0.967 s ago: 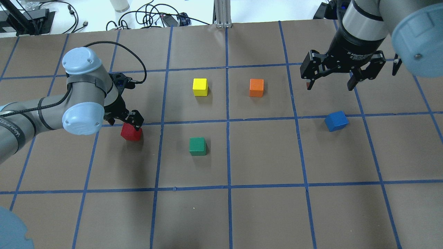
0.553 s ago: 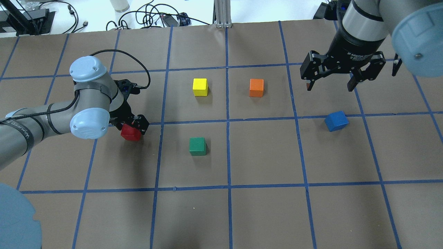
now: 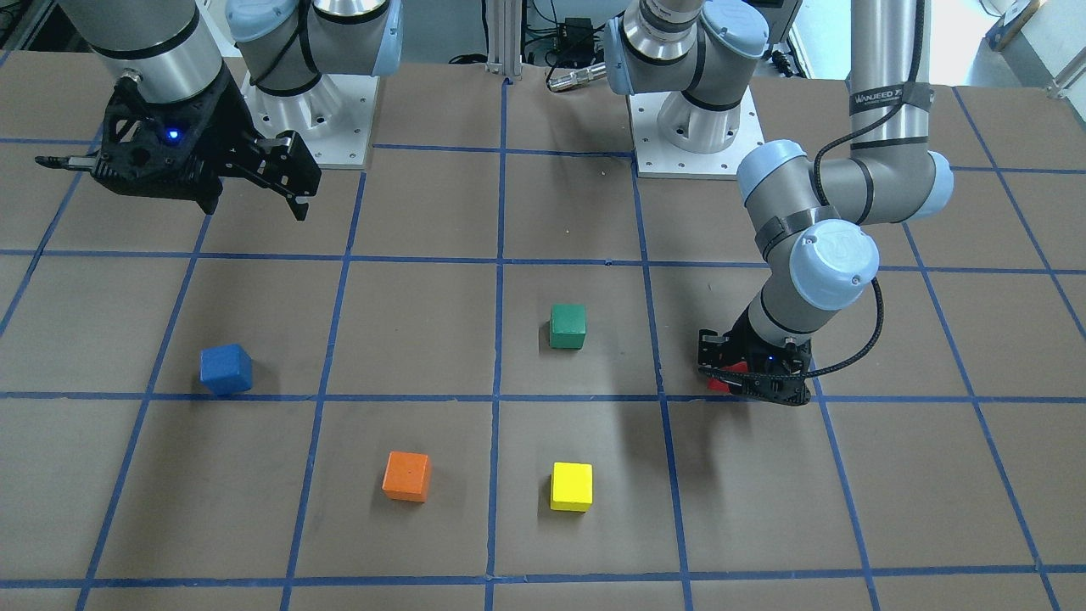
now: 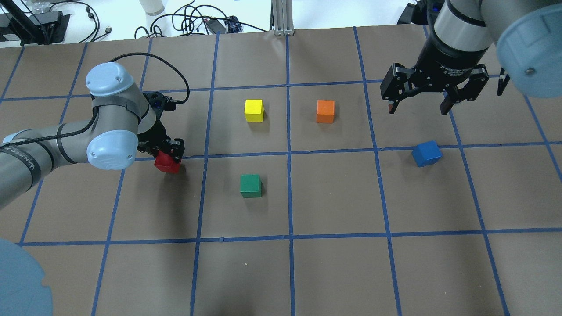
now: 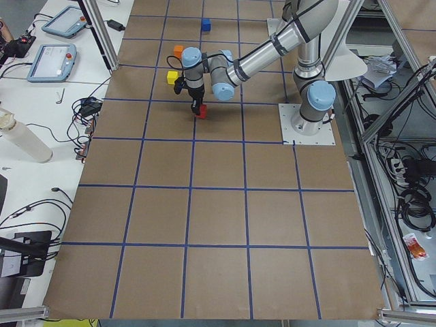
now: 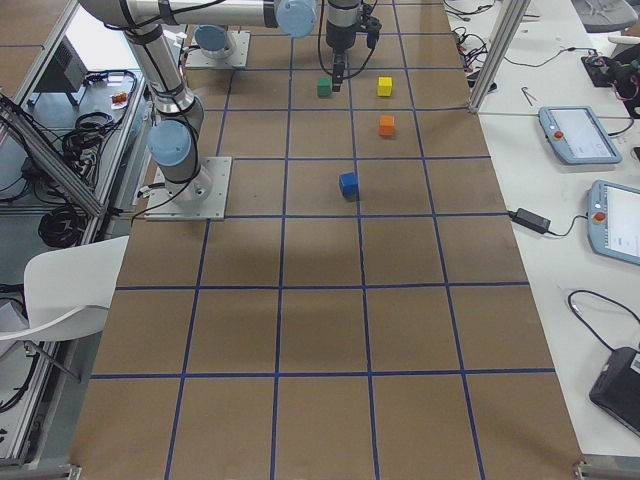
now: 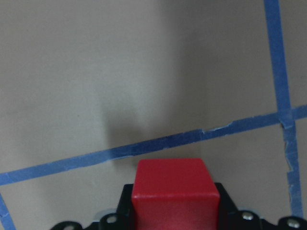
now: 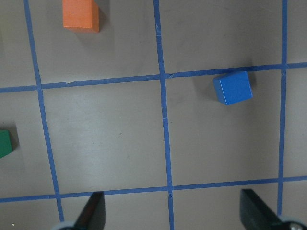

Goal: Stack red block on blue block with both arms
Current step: 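Carry the red cube with the left gripper toward the table center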

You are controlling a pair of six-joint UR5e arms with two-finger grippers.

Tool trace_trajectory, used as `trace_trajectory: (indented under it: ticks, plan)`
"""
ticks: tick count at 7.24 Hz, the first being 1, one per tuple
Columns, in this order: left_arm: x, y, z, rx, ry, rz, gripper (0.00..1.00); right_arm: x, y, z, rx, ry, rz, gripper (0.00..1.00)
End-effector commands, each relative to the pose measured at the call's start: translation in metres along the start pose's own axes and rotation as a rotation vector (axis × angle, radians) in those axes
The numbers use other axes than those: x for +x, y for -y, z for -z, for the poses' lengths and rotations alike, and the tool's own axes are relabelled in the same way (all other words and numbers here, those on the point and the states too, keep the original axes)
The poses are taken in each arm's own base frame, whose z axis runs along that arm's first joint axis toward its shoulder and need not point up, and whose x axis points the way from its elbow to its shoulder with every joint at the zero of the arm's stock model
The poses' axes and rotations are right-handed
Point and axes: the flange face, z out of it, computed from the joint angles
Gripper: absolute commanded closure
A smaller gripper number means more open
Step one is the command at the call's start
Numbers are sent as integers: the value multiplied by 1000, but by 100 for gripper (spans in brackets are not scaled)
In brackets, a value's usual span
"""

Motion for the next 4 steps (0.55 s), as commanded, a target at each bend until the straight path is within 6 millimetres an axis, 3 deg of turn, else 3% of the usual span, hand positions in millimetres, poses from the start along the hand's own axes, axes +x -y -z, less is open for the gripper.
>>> trace_trajectory:
  ticks: [1,2,4]
  plan:
    - [58,29,52,-10,-36,107,100,0,0,0,1,0,-2,0]
    - [113,43,75,0,-29,150,100,0,0,0,1,0,0,0]
    - [214,51,77,14,-81,255,100,1,0,0,1,0,-3,0]
